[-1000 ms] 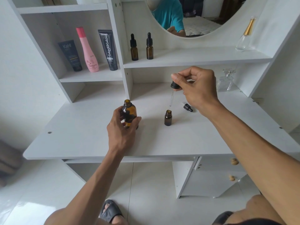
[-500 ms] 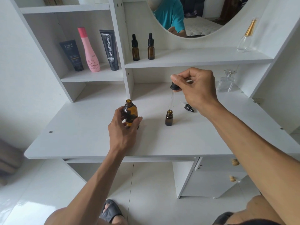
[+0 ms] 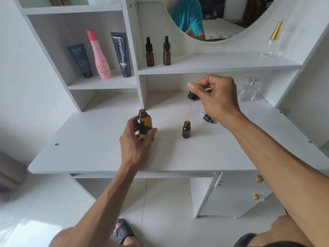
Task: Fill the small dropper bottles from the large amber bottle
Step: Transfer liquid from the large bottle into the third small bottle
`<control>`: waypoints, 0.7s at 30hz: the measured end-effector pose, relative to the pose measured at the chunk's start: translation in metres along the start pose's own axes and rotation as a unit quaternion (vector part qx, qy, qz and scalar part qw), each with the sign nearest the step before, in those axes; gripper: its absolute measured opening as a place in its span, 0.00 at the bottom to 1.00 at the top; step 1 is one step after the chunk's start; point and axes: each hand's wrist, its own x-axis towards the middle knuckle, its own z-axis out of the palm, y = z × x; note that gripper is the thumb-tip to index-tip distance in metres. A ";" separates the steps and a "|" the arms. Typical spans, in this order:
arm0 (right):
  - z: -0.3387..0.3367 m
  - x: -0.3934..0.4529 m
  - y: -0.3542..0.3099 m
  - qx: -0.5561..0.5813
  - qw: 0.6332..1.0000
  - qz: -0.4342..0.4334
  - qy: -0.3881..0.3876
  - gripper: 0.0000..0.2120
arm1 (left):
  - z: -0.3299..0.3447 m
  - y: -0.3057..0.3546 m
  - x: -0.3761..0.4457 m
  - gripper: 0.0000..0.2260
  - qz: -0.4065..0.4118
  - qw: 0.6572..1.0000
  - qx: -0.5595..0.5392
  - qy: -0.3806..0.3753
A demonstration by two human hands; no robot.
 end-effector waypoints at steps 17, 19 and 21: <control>0.000 0.001 -0.002 -0.020 1.000 -0.017 -0.005 0.12 | 0.000 0.000 0.000 0.21 0.001 1.000 -0.006 0.002; -0.001 0.001 -0.002 -0.020 1.000 -0.018 -0.006 0.12 | 0.000 0.000 0.000 0.21 0.001 1.000 -0.006 0.002; -0.001 0.001 -0.002 -0.020 1.000 -0.018 -0.006 0.12 | 0.000 0.000 0.000 0.21 0.001 1.000 -0.005 0.002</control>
